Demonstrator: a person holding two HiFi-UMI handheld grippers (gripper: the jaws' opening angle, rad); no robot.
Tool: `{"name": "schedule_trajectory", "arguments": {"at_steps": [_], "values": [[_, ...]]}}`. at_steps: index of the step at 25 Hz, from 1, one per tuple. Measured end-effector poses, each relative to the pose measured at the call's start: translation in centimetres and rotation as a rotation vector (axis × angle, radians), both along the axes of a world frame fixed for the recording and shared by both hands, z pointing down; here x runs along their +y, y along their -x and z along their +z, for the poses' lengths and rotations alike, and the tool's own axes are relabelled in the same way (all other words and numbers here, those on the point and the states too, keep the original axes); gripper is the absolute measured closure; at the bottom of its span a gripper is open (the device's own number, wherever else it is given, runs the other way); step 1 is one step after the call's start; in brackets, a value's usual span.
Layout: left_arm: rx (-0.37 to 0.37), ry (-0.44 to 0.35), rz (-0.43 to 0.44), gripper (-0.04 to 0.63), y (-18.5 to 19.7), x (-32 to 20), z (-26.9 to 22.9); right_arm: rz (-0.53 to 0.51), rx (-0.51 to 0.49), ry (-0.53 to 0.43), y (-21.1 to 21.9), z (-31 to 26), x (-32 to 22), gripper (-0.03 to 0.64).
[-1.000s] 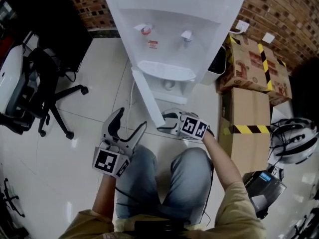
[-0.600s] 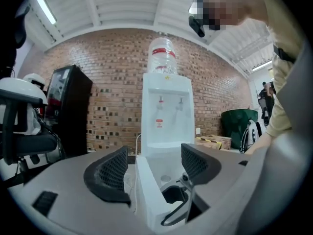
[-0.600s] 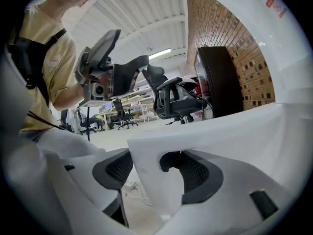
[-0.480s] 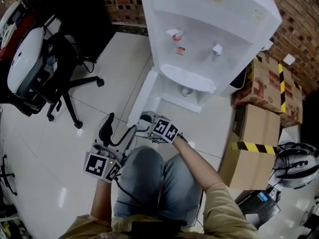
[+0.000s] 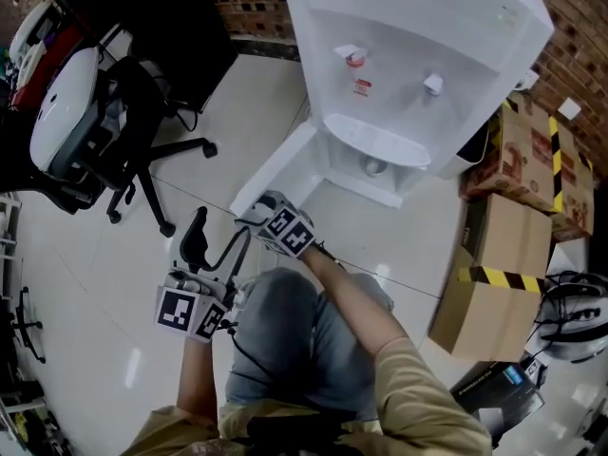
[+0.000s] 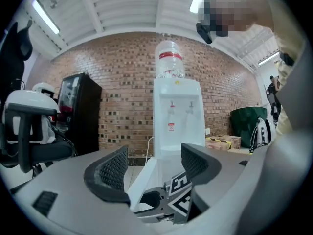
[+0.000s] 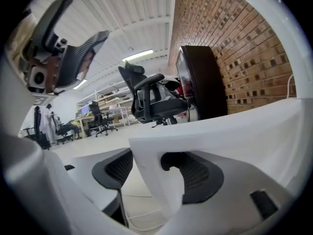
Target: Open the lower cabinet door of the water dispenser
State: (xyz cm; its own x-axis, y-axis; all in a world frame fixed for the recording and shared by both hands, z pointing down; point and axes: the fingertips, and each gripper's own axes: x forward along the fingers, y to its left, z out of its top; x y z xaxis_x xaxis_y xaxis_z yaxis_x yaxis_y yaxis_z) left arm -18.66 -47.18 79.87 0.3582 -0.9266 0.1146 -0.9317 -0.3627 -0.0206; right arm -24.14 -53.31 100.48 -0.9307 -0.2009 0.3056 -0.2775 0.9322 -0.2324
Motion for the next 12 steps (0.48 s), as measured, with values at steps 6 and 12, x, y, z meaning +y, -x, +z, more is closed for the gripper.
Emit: {"name": "schedule_trajectory", "arguments": {"at_steps": [6, 12], "values": [[0.018, -0.018, -0.04, 0.261, 2.0, 0.7, -1.3, 0.076, -0.027, 0.166, 0.9, 2.2, -0.7, 0.27], [0.058, -0.039, -0.016, 0.261, 1.0, -0.1, -1.7, 0.014, 0.132, 0.032, -5.2, 1.6, 0.9, 0.268]]}}
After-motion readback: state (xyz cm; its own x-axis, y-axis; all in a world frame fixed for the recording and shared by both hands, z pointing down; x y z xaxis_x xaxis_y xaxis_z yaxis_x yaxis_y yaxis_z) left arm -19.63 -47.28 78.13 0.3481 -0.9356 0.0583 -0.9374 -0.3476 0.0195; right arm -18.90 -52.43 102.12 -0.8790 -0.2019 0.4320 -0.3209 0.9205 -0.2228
